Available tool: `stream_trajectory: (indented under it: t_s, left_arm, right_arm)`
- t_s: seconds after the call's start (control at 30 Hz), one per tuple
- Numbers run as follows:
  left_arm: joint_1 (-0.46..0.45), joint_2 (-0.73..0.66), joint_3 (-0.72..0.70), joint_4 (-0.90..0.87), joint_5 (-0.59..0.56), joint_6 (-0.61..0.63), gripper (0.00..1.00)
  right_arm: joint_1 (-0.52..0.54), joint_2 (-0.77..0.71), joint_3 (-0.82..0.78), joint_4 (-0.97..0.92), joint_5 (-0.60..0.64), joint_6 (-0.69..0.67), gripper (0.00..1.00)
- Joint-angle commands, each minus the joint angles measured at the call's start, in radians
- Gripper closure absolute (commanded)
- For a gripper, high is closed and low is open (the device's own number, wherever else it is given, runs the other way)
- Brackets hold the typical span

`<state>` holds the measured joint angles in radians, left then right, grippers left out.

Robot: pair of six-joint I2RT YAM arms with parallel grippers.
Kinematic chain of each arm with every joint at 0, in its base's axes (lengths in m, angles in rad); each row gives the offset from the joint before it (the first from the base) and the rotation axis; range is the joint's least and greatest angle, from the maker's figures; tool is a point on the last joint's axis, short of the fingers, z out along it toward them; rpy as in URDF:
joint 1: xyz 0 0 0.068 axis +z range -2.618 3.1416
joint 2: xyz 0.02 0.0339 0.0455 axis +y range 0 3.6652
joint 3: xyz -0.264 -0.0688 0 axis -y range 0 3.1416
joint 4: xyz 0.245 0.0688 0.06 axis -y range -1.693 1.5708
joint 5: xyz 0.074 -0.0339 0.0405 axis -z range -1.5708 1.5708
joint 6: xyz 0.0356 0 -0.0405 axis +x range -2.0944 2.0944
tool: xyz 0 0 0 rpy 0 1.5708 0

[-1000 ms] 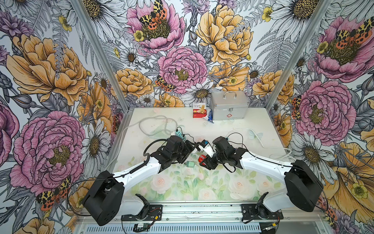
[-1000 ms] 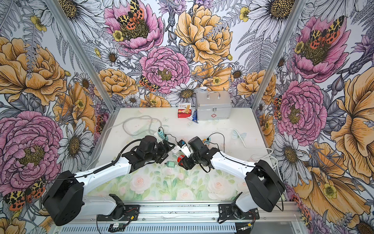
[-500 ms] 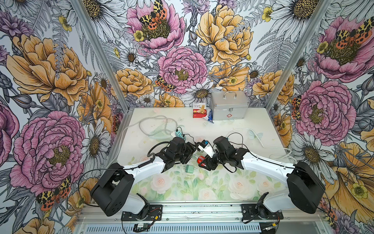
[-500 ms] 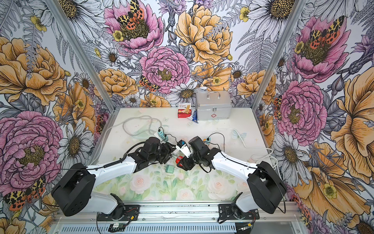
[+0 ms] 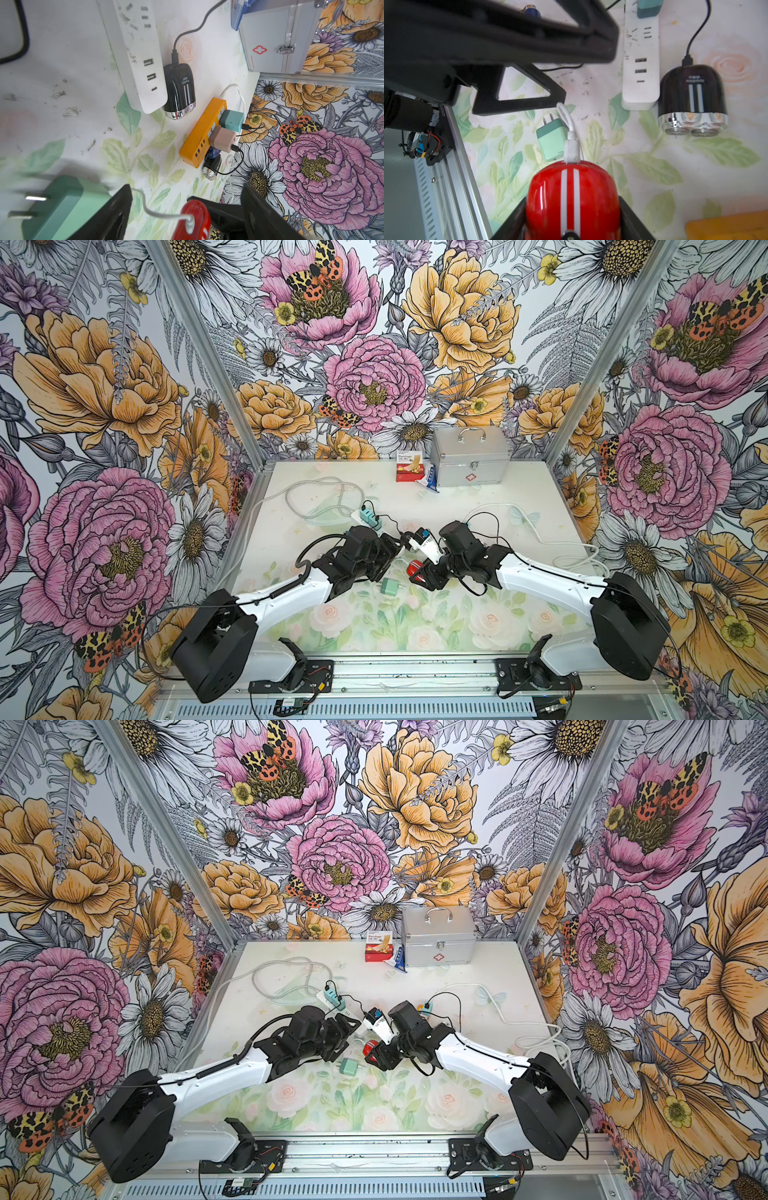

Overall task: Unplug the electric shaver
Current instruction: Remove the charging cable from the electric shaver.

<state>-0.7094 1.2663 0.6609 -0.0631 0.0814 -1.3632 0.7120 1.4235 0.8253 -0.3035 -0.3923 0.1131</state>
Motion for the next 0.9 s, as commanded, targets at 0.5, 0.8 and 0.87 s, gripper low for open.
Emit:
stream_trajectory:
  t_s: [0.5,0.8,0.87]
  left_arm:
    - [-0.046,-0.181,-0.068,-0.025,0.104,-0.064,0.09]
    - [-0.068,0.027,-0.039,0.195,0.178,-0.125,0.09]
    - [-0.066,0.056,-0.037,0.221,0.178,-0.126,0.09]
  right_arm:
    - [-0.016,0.008,0.025,0.012,0.021,-0.002,0.65]
    - [-0.017,-0.026,0.029,0.000,0.012,-0.001,0.65]
    - [-0.018,-0.033,0.027,0.000,-0.005,-0.002,0.65]
